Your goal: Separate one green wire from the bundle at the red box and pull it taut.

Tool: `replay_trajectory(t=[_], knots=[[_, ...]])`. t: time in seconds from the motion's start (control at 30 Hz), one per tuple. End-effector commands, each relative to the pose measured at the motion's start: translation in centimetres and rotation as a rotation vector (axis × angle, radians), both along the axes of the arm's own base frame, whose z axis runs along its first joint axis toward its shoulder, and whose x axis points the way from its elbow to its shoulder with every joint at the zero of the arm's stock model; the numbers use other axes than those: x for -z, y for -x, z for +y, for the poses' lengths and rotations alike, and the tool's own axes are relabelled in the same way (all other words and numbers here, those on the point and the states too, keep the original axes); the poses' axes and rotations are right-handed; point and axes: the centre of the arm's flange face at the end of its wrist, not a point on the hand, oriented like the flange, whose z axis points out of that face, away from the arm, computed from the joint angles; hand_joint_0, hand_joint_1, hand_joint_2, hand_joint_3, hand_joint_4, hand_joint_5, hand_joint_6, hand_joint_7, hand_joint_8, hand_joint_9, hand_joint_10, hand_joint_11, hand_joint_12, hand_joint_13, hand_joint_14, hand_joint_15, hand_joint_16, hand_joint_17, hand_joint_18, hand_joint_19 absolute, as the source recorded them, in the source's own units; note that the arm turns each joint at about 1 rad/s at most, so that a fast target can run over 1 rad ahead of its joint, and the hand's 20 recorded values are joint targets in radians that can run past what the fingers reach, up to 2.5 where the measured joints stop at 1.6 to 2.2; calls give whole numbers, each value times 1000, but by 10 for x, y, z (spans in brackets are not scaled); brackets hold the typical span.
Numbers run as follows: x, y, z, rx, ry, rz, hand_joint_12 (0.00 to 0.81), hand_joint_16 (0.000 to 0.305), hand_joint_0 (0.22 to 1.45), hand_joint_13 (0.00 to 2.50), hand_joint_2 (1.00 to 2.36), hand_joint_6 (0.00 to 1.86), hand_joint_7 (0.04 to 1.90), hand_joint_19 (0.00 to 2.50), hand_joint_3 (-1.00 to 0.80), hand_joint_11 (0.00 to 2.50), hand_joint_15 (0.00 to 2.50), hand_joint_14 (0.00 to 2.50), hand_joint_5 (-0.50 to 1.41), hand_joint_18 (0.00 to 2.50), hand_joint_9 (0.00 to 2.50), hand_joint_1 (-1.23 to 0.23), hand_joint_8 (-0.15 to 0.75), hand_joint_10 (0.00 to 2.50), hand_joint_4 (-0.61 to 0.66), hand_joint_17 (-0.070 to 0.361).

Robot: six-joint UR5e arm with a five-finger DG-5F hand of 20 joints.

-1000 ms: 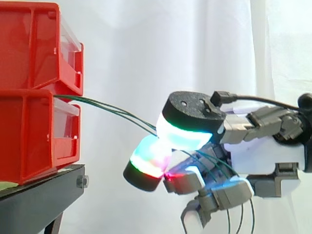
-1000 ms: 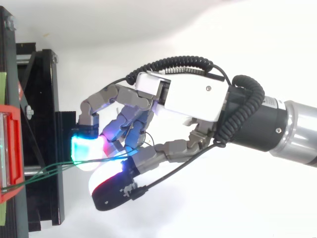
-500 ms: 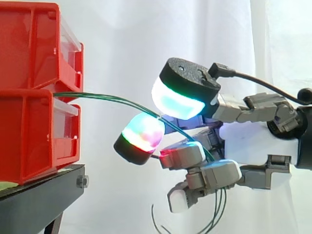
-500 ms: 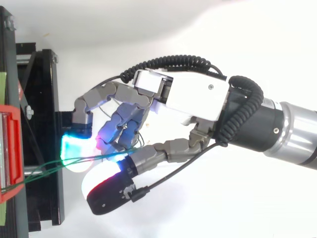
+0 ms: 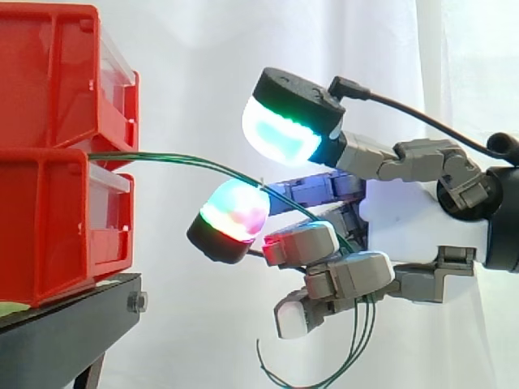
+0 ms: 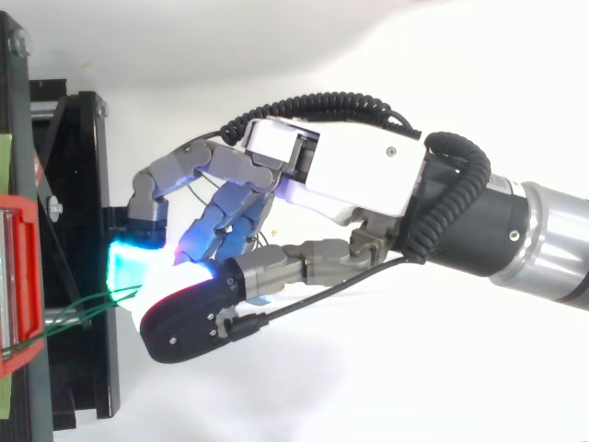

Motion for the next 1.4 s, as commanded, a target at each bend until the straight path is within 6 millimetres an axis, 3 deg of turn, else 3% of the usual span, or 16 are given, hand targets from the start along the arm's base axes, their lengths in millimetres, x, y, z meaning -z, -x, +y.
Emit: replay_trajectory(t=[0.0, 0.2, 0.43, 0.93, 1.17, 1.27, 1.37], knots=[[-1, 0, 0, -1, -1, 1, 317, 55, 630, 1497, 1005, 852, 959, 540, -447, 1603, 1586, 3, -232, 898, 1120, -605, 275, 109, 154, 123], [0, 0, 0, 2, 2, 3, 313, 55, 655, 1488, 1015, 867, 971, 529, -309, 1617, 1592, 5, -234, 901, 1114, -726, 281, 127, 148, 124], [-2, 0, 1, -1, -1, -1, 309, 54, 727, 1486, 1000, 864, 923, 502, -500, 1615, 1589, 7, -232, 913, 1108, -748, 281, 111, 159, 122], [0, 0, 0, 2, 2, 5, 315, 53, 619, 1489, 1000, 864, 945, 490, -500, 1627, 1588, 9, -228, 918, 1116, -791, 282, 73, 170, 120], [0, 0, 0, 2, 4, 5, 333, 56, 540, 1491, 1000, 866, 915, 501, -500, 1566, 1577, 5, -228, 918, 1116, -682, 300, 132, 179, 125], [-2, 0, -1, 4, 2, 3, 311, 54, 611, 1476, 1000, 859, 942, 519, -500, 1609, 1575, 7, -228, 892, 1128, -536, 278, 66, 161, 121], [0, 0, -1, 1, 1, 4, 317, 54, 651, 1466, 1000, 859, 953, 522, -500, 1603, 1567, 8, -229, 886, 1112, -589, 278, 57, 157, 121]])
